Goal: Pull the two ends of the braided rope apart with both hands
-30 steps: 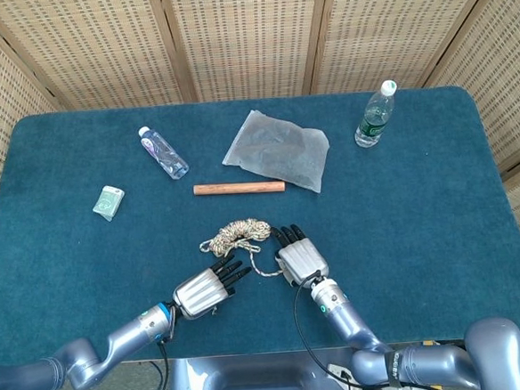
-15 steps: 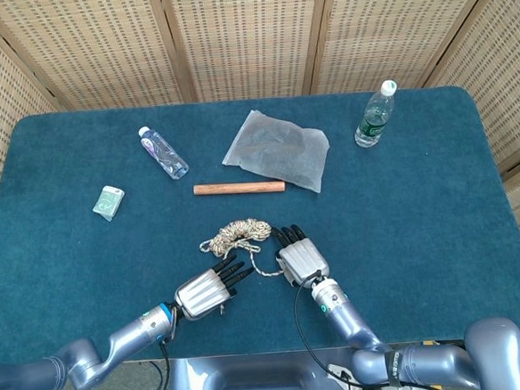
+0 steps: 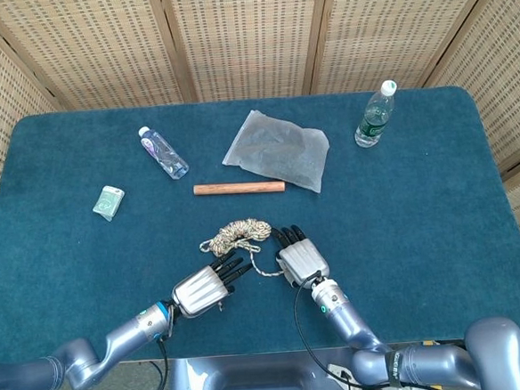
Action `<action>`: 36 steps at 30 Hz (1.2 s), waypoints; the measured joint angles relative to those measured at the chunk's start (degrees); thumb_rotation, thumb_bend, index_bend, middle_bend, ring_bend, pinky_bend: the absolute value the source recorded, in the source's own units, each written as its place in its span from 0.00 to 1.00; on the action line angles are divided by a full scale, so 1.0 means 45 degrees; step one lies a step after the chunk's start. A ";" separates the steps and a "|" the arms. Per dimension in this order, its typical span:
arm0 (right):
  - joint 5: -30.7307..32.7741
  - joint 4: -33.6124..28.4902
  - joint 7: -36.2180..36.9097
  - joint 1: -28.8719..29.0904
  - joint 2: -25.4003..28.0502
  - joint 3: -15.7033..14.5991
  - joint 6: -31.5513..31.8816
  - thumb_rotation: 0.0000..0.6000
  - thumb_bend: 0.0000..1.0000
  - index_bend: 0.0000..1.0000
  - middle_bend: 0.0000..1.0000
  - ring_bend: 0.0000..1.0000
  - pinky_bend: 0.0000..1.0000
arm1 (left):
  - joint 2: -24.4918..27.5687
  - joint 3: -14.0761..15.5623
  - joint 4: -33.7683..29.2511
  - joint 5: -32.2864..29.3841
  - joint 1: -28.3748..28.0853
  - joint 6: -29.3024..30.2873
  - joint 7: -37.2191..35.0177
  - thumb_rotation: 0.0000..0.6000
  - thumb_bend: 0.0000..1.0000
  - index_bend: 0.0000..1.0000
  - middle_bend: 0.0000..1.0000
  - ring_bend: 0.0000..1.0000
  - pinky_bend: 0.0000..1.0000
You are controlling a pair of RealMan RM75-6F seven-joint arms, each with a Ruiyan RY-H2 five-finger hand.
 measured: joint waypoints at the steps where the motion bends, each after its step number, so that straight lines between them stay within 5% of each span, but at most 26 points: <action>1: 0.0006 -0.0008 -0.0018 0.0000 0.0011 -0.0006 0.0008 1.00 0.43 0.66 0.00 0.00 0.00 | 0.0018 0.0011 -0.0003 -0.0014 0.0003 0.0020 -0.0038 1.00 0.44 0.75 0.00 0.00 0.00; 17: -0.0446 0.0277 -0.0063 -0.0175 0.0453 -0.0156 0.0445 1.00 0.43 0.66 0.00 0.00 0.00 | 0.1339 0.0064 0.0298 -0.0294 0.0465 0.1382 -0.1204 1.00 0.50 0.82 0.00 0.00 0.00; 36: -0.0589 0.0760 -0.0076 -0.0568 0.1450 -0.0187 0.0652 1.00 0.43 0.66 0.00 0.00 0.00 | 0.2293 -0.0041 0.4008 -0.1328 0.1647 0.2695 -0.3847 1.00 0.50 0.83 0.00 0.00 0.00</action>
